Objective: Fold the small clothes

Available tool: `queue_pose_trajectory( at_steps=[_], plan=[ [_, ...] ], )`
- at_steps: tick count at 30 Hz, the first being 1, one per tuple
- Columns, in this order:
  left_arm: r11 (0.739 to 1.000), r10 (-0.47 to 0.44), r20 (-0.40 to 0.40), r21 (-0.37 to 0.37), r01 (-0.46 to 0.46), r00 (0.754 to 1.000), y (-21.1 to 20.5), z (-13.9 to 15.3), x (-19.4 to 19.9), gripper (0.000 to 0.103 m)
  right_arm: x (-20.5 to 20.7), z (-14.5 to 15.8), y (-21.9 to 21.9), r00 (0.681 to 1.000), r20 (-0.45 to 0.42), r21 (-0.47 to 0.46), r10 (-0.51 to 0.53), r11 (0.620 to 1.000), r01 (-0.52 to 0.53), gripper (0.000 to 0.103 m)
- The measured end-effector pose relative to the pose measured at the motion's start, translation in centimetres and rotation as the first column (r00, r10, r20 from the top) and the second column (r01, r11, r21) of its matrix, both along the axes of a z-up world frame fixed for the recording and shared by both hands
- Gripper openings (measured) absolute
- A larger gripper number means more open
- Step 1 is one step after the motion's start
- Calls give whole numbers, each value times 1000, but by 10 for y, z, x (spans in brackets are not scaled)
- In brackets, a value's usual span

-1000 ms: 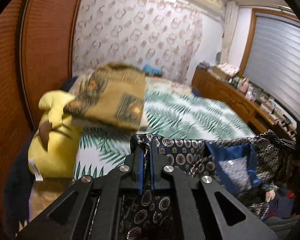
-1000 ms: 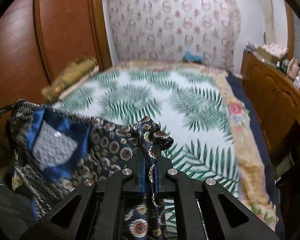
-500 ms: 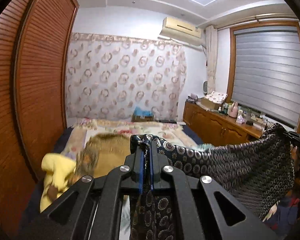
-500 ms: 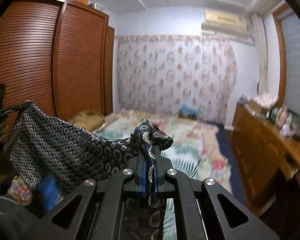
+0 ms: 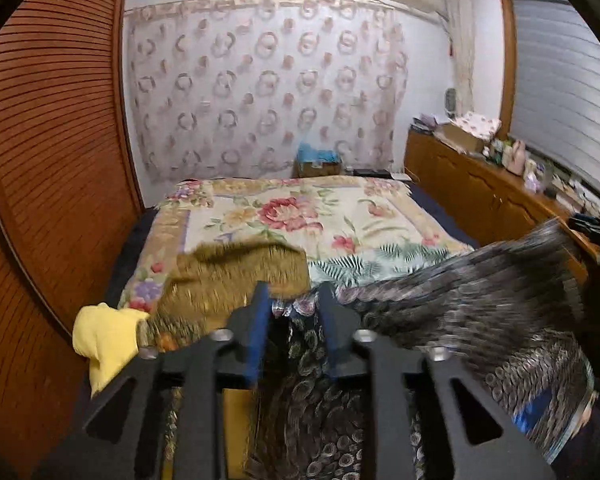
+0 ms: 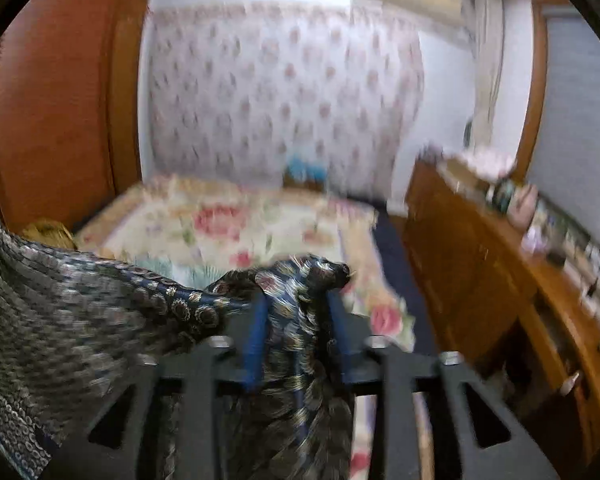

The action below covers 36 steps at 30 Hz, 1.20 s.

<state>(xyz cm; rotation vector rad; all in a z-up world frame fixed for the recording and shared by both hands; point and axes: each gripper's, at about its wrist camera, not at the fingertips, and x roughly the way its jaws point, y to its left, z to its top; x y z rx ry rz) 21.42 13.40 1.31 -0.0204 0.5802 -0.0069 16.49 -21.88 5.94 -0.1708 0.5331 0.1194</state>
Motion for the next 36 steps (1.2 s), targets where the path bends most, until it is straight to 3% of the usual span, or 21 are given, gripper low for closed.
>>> queue_pose_trajectory(
  at_steps=[4,14,25,26,27,28,32,36],
  plan=[
    [999,-48,-49,-10,47,998,-7,-27,-23,64,-7,-36,-3,999,-43,-7,22,1000,-22,55],
    [994,-109,-153,-30,105,982,-52,-87,-82,65,-42,-79,-62,985,-152,56,82,996,-74,55],
    [989,-141,-282,-2,146,949,-82,-136,-78,65,-48,-95,-97,972,-236,149,-6,988,42,55],
    [989,-143,-295,-4,148,945,-83,-139,-77,67,-48,-97,-95,971,-239,150,2,988,35,50],
    [988,-145,-311,-2,152,939,-85,-143,-76,69,-47,-98,-92,969,-247,145,16,989,21,31],
    [988,-146,-318,3,155,937,-86,-145,-75,70,-36,-103,-85,967,-255,132,15,991,19,23],
    [989,-138,-305,0,145,942,-86,-147,-75,73,-29,-106,-75,967,-252,128,26,992,6,10],
    [988,-148,-310,3,156,939,-90,-148,-75,83,-34,-110,-74,971,-231,169,53,986,-13,6]
  ],
)
